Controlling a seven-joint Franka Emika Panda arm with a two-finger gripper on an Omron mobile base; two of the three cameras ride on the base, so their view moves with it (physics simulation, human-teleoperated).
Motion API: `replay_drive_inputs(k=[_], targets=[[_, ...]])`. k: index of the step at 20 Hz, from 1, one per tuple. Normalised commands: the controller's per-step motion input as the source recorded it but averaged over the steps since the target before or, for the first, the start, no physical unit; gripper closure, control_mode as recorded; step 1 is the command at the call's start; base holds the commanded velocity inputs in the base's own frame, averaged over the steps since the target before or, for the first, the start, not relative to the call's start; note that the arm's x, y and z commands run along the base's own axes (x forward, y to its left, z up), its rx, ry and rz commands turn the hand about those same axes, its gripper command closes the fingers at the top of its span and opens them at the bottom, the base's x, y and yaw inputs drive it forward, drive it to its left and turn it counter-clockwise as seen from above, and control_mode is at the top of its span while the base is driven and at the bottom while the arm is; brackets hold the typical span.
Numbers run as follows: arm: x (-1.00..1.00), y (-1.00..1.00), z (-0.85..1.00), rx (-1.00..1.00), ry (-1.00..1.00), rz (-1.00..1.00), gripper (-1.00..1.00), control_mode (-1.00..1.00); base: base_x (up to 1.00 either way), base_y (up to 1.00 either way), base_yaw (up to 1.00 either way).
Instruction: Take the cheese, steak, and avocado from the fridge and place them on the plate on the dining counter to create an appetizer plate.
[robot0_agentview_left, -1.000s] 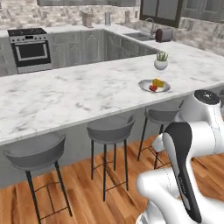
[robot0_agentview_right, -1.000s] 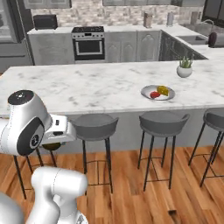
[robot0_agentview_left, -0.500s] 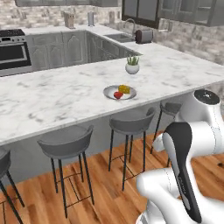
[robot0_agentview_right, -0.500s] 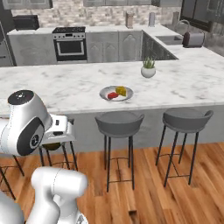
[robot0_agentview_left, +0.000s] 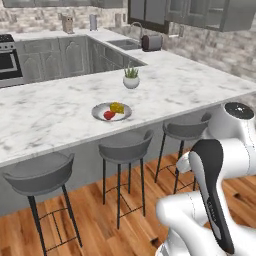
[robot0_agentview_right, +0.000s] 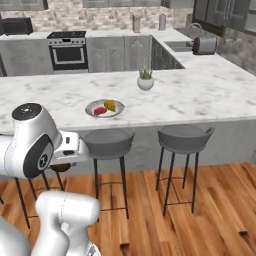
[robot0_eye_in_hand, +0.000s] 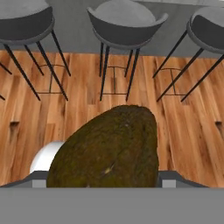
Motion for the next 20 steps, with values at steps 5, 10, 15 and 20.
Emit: replay_drive_inputs(k=[5,10,15,20], targets=[[0.0,0.0,0.0,0.0,0.0,0.0,1.0,1.0,0.55,0.34,0.0],[0.0,0.0,0.0,0.0,0.0,0.0,1.0,1.0,0.54,0.39,0.0],[0.0,0.0,0.0,0.0,0.0,0.0,1.0,1.0,0.58,-0.03,0.0],[0.0,0.0,0.0,0.0,0.0,0.0,1.0,1.0,0.6,-0.07,0.0]])
